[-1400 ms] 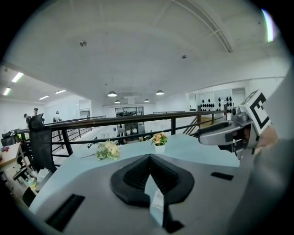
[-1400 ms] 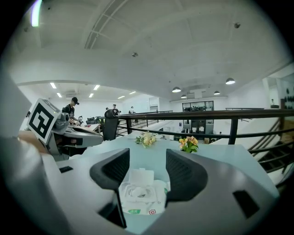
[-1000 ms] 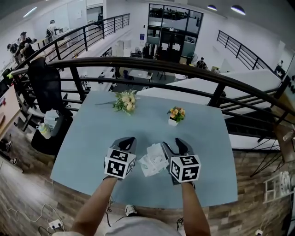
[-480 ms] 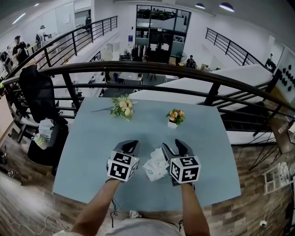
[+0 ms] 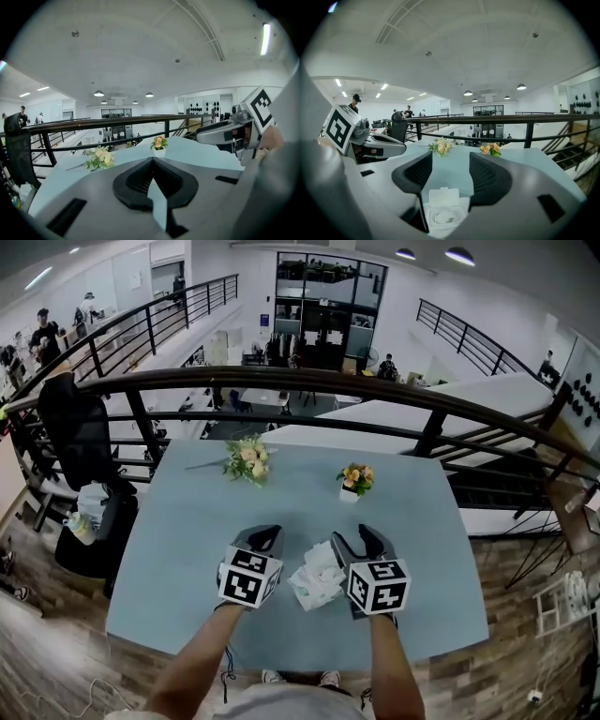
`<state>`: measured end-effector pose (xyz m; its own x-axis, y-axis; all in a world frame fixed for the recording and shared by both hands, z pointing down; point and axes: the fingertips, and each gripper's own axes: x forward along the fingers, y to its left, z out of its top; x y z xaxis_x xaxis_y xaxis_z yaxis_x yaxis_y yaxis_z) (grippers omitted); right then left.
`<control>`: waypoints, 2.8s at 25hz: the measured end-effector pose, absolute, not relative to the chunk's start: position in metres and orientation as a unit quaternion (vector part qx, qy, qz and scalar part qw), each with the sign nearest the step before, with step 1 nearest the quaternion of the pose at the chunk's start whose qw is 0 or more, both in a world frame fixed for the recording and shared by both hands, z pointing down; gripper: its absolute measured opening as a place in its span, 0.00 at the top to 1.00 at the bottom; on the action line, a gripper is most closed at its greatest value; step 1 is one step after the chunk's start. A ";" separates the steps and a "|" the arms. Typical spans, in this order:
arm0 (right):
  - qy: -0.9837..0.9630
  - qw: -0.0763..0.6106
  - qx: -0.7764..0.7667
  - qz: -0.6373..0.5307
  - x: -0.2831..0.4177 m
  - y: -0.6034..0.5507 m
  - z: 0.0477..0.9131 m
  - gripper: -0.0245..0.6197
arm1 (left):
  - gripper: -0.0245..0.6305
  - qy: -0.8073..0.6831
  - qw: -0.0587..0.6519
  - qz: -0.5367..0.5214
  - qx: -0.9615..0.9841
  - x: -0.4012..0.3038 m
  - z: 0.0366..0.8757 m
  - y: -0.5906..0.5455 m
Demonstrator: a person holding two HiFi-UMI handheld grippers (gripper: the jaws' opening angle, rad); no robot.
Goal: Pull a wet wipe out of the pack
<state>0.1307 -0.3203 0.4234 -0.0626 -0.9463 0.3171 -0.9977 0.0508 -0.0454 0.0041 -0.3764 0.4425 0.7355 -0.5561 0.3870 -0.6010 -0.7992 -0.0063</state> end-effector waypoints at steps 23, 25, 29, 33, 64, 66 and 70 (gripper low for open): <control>-0.761 0.119 0.624 0.133 0.156 -0.322 0.446 0.60 | 0.97 -0.355 0.048 0.199 0.912 0.031 0.451 -0.364; -0.763 0.125 0.619 0.138 0.153 -0.320 0.453 0.60 | 0.97 -0.359 0.049 0.200 0.910 0.028 0.454 -0.364; -0.765 0.137 0.612 0.149 0.150 -0.318 0.466 0.60 | 0.97 -0.366 0.056 0.201 0.907 0.025 0.462 -0.363; -0.766 0.149 0.605 0.158 0.146 -0.316 0.479 0.60 | 0.97 -0.368 0.064 0.206 0.905 0.023 0.471 -0.359; -0.785 0.195 0.531 0.252 0.113 -0.301 0.570 0.63 | 0.97 -0.393 0.091 0.243 0.882 0.005 0.502 -0.342; -0.785 0.195 0.528 0.258 0.111 -0.300 0.575 0.63 | 0.97 -0.395 0.092 0.245 0.881 0.003 0.503 -0.342; -0.784 0.197 0.526 0.265 0.110 -0.298 0.583 0.66 | 0.97 -0.398 0.094 0.248 0.878 0.001 0.506 -0.339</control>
